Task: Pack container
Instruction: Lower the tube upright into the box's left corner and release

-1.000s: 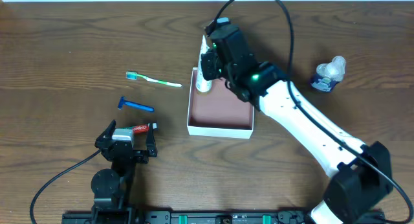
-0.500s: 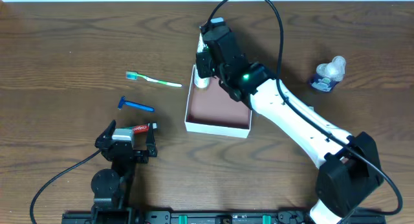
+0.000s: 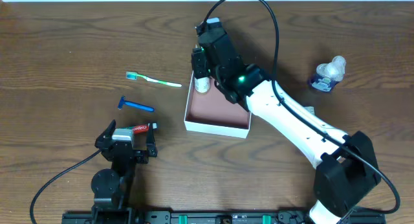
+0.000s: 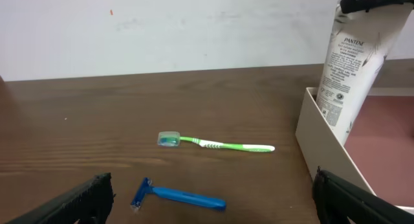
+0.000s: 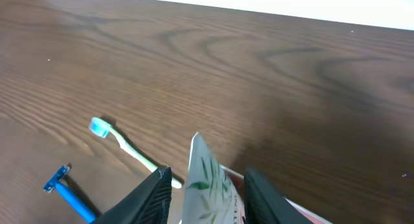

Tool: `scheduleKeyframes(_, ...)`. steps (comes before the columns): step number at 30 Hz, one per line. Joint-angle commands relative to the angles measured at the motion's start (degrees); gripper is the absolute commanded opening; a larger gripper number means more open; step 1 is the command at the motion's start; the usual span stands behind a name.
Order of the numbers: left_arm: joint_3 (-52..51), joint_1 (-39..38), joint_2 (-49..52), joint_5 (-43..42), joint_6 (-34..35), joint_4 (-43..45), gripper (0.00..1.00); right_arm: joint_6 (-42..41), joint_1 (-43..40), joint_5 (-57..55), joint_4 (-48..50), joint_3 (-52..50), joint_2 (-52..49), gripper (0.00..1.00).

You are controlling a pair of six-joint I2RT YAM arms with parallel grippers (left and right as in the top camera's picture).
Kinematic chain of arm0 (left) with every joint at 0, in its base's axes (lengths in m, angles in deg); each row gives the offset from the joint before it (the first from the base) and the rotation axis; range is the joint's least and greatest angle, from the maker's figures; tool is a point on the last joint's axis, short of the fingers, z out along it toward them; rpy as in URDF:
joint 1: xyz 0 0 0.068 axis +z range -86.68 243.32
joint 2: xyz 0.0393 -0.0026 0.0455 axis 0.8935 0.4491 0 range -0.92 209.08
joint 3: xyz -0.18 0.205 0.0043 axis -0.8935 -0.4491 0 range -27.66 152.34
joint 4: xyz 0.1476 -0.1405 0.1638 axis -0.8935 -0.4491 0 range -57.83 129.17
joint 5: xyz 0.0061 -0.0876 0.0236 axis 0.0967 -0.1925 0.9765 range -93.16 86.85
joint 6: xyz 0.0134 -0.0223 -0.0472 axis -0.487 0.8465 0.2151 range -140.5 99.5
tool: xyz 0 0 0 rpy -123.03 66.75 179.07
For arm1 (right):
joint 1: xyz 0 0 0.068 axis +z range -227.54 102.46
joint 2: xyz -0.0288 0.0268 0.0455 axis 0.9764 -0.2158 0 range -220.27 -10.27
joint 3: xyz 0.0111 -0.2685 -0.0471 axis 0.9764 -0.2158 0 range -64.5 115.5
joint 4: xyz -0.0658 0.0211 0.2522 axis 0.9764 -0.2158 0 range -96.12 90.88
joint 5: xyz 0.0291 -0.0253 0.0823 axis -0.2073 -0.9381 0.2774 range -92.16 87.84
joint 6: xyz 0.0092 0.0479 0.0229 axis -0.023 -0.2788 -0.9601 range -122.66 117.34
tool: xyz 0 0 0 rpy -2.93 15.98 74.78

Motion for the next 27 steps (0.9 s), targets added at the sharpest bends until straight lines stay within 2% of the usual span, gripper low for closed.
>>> scheduleKeyframes(1,-0.85,-0.24,0.07,-0.46,-0.15,-2.14,0.98,-0.31,0.83,-0.74,0.17,1.33,0.17,0.35)
scheduleKeyframes(5,-0.85,-0.24,0.07,-0.44,-0.15,-2.14,0.98,-0.33,1.05,-0.44,-0.09,1.33,0.17,0.28)
scheduleKeyframes(14,-0.85,-0.24,0.07,-0.46,-0.15,-2.16,0.98,-0.46,1.07,-0.63,-1.62,1.33,0.17,0.01)
scheduleKeyframes(27,-0.85,-0.24,0.07,-0.46,-0.15,-2.16,0.98,-6.43,1.09,-3.69,-1.86,1.33,0.17,0.01)
